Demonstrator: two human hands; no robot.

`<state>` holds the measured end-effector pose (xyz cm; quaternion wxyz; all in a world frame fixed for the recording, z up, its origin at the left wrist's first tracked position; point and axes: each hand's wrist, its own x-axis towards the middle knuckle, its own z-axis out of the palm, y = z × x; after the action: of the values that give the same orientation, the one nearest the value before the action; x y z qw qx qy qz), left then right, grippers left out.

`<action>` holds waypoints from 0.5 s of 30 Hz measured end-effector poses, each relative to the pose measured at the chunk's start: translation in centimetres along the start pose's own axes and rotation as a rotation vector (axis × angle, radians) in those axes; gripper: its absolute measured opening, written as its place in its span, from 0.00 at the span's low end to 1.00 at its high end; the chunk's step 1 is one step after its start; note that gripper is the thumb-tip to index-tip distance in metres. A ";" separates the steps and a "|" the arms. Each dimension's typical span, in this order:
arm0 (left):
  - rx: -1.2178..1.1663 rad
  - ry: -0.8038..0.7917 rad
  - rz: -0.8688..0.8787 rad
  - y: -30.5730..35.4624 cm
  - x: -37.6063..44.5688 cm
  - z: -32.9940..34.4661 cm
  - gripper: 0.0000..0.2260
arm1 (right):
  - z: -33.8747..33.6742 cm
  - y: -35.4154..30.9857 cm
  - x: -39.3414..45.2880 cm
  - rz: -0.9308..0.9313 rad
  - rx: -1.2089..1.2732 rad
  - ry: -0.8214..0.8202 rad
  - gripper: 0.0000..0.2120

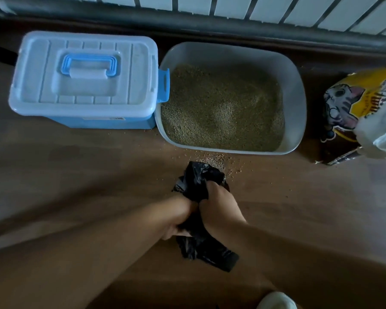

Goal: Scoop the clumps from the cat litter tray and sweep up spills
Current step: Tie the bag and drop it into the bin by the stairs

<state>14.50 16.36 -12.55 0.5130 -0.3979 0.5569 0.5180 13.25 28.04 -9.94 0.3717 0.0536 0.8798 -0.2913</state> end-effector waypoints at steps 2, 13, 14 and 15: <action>-0.143 0.012 -0.022 -1.1 -0.6 0.5 0.13 | 0.3 -0.5 -1.3 0.024 0.057 0.044 0.11; -0.371 0.039 -0.070 1.7 -10.1 5.1 0.13 | -4.8 -2.5 -8.1 0.147 0.235 0.147 0.06; -0.394 0.046 -0.095 2.2 -11.8 5.5 0.13 | -5.8 -2.8 -9.1 0.140 0.227 0.131 0.08; -0.409 0.051 -0.110 2.5 -13.4 6.0 0.14 | -6.8 -3.2 -10.2 0.134 0.213 0.111 0.08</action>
<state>15.14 21.50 1.44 0.4348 -0.5368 0.4304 0.5811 15.30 30.43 2.33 0.3333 0.1674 0.8575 -0.3544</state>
